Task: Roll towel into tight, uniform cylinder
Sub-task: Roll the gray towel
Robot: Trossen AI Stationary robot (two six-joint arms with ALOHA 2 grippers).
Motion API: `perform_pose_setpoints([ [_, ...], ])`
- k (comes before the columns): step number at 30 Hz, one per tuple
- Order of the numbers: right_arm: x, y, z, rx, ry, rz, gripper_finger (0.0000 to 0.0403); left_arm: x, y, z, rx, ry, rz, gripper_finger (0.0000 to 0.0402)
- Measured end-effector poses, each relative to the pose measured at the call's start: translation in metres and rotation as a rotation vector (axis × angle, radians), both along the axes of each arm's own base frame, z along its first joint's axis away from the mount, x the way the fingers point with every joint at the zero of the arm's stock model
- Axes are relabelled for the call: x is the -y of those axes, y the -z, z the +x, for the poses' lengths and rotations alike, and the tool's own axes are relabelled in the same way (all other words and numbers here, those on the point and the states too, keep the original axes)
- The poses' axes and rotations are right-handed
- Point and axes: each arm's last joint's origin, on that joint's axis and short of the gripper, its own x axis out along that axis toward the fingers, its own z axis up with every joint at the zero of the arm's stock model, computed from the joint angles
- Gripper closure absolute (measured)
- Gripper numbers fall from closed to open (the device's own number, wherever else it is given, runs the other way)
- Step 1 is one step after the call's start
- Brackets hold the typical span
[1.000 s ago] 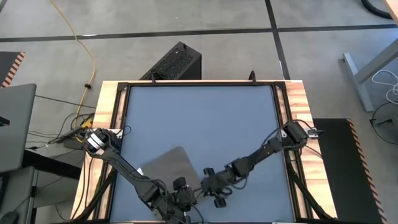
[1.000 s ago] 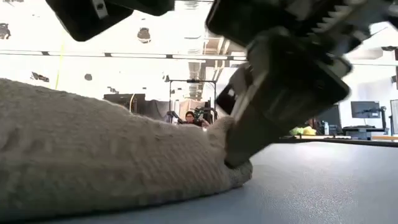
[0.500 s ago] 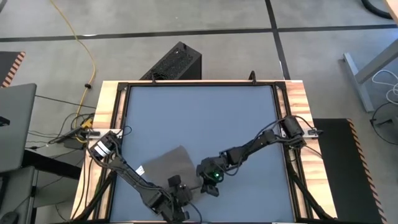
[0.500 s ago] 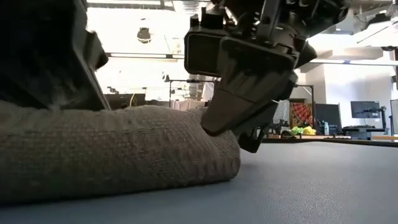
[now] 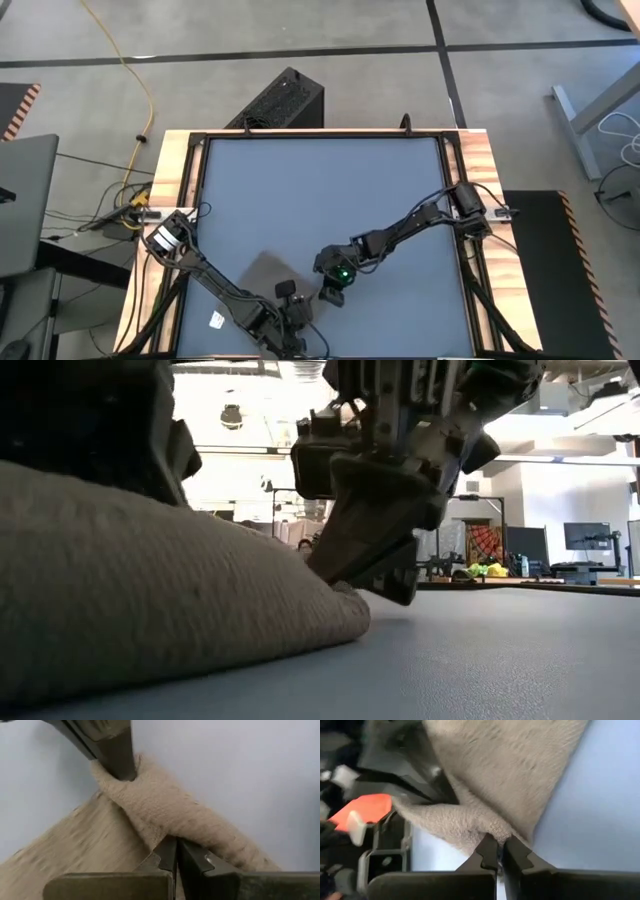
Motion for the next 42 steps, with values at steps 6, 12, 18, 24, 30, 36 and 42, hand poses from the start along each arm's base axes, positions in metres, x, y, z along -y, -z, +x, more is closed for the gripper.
perform_pose_setpoints([
  [6,-0.005,0.024,0.023,-0.037,0.007,-0.020,0.0380,-0.004,-0.007,-0.003,-0.020,0.003,-0.006,0.0401],
  [12,-0.006,0.035,0.033,-0.145,-0.006,-0.075,0.0380,-0.005,-0.015,-0.009,-0.107,-0.068,0.008,0.0401],
  [18,-0.003,0.035,0.033,-0.149,0.002,-0.096,0.0380,0.001,-0.039,-0.013,-0.063,-0.104,0.102,0.0401],
  [24,-0.002,0.035,0.033,-0.145,-0.008,-0.099,0.0380,-0.013,-0.016,-0.030,-0.189,-0.249,0.078,0.0401],
  [30,-0.005,0.035,0.032,-0.139,-0.037,-0.103,0.0380,-0.025,0.007,-0.044,-0.273,-0.324,0.054,0.0401],
  [36,-0.008,0.035,0.031,-0.143,-0.048,-0.104,0.0380,-0.045,0.011,-0.031,-0.340,-0.246,0.069,0.0402],
  [42,-0.002,0.033,0.029,-0.176,-0.037,-0.109,0.0380,-0.075,0.013,-0.004,-0.328,-0.135,0.161,0.0402],
])
